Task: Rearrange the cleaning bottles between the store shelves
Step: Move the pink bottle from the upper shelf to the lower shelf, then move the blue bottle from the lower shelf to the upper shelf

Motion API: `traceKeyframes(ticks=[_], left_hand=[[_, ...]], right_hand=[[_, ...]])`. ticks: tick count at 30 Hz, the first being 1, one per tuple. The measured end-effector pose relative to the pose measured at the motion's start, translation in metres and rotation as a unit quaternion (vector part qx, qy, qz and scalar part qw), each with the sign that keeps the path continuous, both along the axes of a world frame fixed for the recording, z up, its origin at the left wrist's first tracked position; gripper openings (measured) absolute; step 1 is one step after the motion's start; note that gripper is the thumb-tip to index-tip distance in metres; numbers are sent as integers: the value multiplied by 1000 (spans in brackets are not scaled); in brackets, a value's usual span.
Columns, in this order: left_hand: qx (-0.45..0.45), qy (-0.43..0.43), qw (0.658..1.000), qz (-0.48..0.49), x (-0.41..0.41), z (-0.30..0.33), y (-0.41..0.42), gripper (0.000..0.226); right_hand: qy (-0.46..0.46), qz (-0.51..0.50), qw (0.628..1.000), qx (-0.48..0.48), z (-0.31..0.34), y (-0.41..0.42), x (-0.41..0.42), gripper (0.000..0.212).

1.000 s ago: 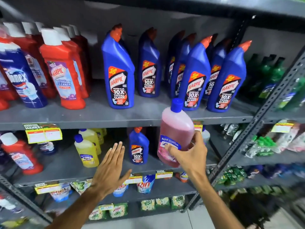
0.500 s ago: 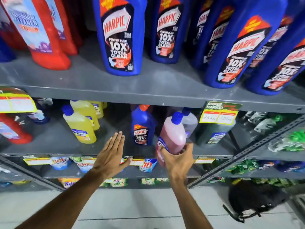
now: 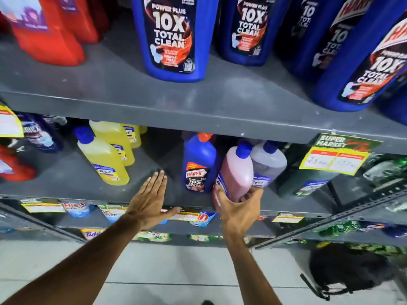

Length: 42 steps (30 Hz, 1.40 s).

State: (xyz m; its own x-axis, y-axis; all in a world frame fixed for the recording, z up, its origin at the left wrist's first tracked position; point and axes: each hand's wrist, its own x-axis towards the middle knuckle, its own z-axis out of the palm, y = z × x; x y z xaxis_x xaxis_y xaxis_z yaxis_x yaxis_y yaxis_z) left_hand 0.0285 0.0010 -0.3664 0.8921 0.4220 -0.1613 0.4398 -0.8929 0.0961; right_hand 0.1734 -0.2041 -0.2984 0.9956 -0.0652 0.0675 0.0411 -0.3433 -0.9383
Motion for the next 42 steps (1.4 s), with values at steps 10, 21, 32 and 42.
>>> traceKeyframes(ticks=[10,21,32,42], left_hand=[[-10,-42,999,14,4,-13,-1,126],[-22,-81,996,13,2,-11,-2,118],[-33,-85,996,22,3,-18,-1,117],[-31,-57,998,22,0,-12,-3,121]], right_hand=[[-28,-1,1000,4,1,14,8,74],[-249,132,959,-12,69,11,-32,83],[-71,395,872,-280,130,76,29,61],[-118,345,875,-317,123,75,10,46]])
